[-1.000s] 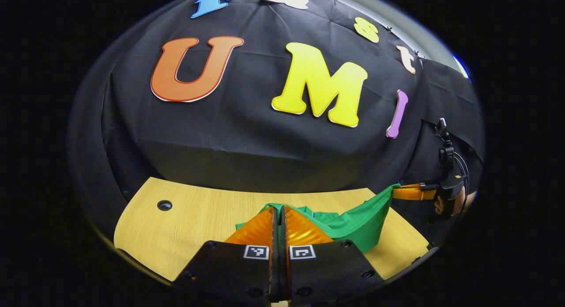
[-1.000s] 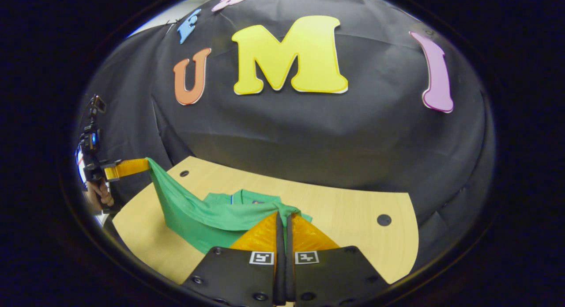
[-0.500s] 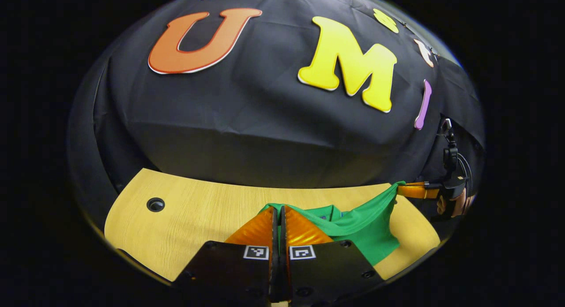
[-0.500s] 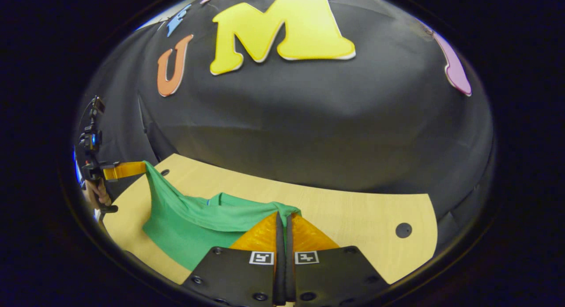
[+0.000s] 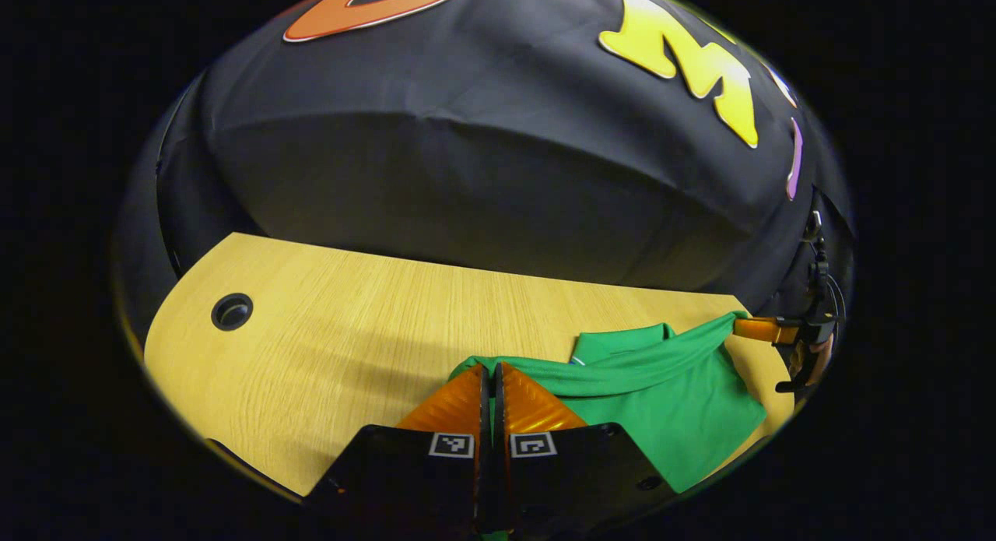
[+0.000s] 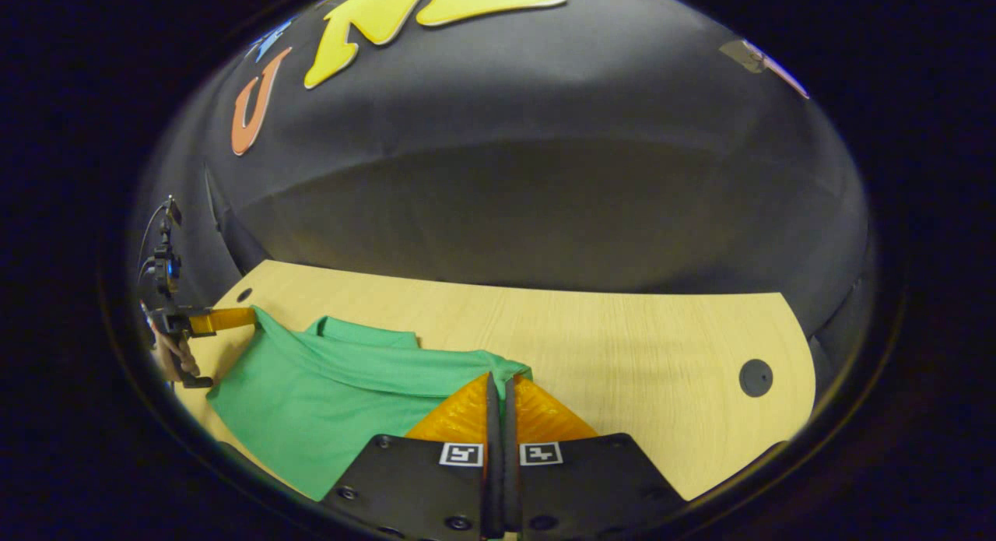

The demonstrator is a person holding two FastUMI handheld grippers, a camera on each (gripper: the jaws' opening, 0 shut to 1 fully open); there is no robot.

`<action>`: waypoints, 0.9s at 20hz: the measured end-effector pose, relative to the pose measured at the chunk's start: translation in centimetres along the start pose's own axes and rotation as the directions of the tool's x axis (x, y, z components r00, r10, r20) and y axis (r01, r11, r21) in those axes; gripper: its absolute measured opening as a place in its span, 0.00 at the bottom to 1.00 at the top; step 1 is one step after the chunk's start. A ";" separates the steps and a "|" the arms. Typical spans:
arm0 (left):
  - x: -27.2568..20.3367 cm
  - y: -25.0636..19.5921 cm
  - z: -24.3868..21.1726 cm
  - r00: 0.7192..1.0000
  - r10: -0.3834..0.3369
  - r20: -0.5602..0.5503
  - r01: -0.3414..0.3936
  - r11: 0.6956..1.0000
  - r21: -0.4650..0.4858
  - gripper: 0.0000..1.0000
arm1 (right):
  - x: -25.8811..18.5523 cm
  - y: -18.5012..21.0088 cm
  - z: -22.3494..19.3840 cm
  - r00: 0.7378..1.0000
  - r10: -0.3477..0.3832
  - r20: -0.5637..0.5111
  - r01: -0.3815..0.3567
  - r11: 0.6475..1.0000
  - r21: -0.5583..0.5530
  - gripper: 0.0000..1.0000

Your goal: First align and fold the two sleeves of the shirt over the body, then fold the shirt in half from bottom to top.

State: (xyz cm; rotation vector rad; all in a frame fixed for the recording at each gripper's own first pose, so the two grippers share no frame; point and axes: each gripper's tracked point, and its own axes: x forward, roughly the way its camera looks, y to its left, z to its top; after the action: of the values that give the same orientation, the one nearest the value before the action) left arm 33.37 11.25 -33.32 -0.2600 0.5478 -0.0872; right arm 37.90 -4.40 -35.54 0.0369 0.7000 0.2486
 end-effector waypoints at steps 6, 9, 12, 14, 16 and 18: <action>2.0 0.8 -1.2 0.999 0.029 -0.039 -0.032 0.996 -0.088 0.08 | 1.4 -0.6 -2.0 0.999 -0.038 -0.037 0.036 0.998 -0.056 0.07; 0.9 0.7 -0.9 0.998 0.051 -0.039 -0.054 0.994 -0.095 0.22 | 1.1 -1.0 -1.9 0.998 -0.059 -0.030 0.057 0.996 -0.063 0.15; -1.1 0.2 0.1 0.997 0.063 -0.032 -0.067 0.990 -0.127 0.64 | -0.5 -2.1 -0.9 0.992 -0.125 0.021 0.126 0.986 -0.107 0.25; -2.8 0.4 1.0 0.996 0.094 -0.009 -0.094 0.987 -0.132 0.93 | -2.3 -1.5 -0.2 0.990 -0.135 0.044 0.139 0.985 -0.107 0.66; -5.2 0.8 2.2 0.989 0.146 0.021 -0.143 0.983 -0.116 0.98 | -4.5 -0.7 0.5 0.988 -0.139 0.065 0.145 0.984 -0.101 0.86; -8.1 0.0 3.7 0.985 0.162 0.053 -0.156 0.983 -0.098 0.98 | -7.6 0.4 2.1 0.983 -0.147 0.112 0.157 0.984 -0.088 0.91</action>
State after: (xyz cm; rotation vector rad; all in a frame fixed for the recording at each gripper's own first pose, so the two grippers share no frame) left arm 28.40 13.30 -26.15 -0.3080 0.5109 0.1014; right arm 33.53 -5.68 -29.06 -0.0954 0.5817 0.1327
